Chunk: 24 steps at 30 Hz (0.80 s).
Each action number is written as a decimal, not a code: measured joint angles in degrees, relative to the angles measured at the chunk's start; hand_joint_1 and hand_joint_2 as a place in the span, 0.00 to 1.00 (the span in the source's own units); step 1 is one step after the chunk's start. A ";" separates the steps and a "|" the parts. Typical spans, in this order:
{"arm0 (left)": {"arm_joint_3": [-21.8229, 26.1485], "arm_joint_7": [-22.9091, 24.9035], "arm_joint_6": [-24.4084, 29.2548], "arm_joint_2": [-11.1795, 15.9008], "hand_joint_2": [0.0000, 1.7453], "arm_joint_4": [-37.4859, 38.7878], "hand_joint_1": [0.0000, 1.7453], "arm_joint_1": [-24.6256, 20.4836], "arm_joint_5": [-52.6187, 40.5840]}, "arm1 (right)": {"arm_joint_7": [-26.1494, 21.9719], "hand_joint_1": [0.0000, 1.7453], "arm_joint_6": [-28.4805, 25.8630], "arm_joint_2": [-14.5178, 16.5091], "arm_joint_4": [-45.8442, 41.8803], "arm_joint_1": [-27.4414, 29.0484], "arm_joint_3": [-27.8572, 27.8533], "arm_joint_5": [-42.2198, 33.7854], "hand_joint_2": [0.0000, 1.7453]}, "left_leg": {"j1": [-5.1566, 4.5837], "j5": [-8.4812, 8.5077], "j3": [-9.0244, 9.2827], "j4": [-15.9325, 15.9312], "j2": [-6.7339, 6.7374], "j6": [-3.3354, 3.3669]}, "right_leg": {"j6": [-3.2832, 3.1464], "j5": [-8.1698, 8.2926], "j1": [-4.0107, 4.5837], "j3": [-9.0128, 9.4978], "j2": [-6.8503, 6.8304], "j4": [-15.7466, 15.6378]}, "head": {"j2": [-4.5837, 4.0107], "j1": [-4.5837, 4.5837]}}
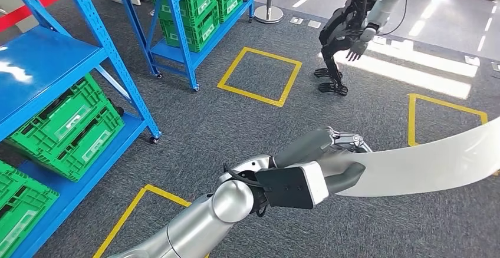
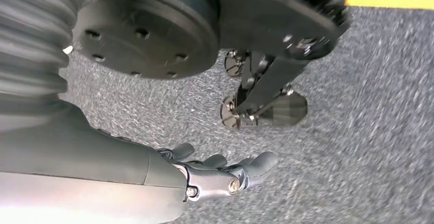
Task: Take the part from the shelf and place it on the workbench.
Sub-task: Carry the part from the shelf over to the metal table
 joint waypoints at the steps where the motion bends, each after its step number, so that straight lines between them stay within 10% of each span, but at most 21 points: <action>1: -0.01 -0.01 0.14 0.00 1.00 0.00 1.00 0.04 -0.26 | 0.07 0.00 -0.01 0.00 0.00 0.05 0.00 0.02 1.00 | -0.03 -0.08 0.00 0.09 0.50 -0.02 | -0.08 1.30 0.02 1.20 -0.20 -1.95 | 0.00 0.01; 5: -0.04 -0.07 0.58 -0.02 1.00 -0.18 1.00 -0.02 -0.92 | 0.24 0.00 -0.01 0.00 0.00 -0.12 0.00 0.06 1.00 | -0.46 -0.59 -0.02 0.57 1.78 -0.81 | -1.08 5.71 0.52 8.18 -2.25 -14.73 | 0.00 0.03; 10: -0.07 -0.12 0.93 -0.01 1.00 -0.69 1.00 -0.10 -0.69 | -0.01 0.00 -0.03 0.04 0.00 0.01 0.00 0.15 1.00 | -0.41 -2.14 -0.67 2.32 1.21 -2.29 | -2.70 6.06 0.31 8.12 -1.13 -15.60 | 0.00 -0.16; 15: 0.14 -0.61 1.04 0.07 1.00 -0.81 1.00 0.40 1.52 | -0.28 0.00 -0.05 0.07 0.00 -0.03 0.00 0.23 1.00 | -0.13 -8.05 -7.03 16.45 -0.90 -2.88 | -3.26 6.15 0.21 8.02 0.55 -15.59 | 0.00 -0.44; 19: 0.19 -0.66 1.01 0.07 1.00 -0.94 1.00 0.40 2.37 | -0.33 0.00 -0.06 0.23 0.00 -0.11 0.00 0.23 1.00 | 0.12 -1.50 -1.37 4.20 -3.00 -2.26 | -2.73 6.19 0.19 7.91 2.61 -15.25 | 0.00 -0.48; 24: 0.17 -1.03 0.75 -0.01 1.00 -0.98 1.00 0.35 2.76 | -0.21 0.00 -0.06 0.32 0.00 -0.02 0.00 0.15 1.00 | -0.07 -0.33 0.13 0.29 -3.14 -0.87 | -0.77 6.63 -0.12 7.19 3.61 -15.31 | 0.00 -0.39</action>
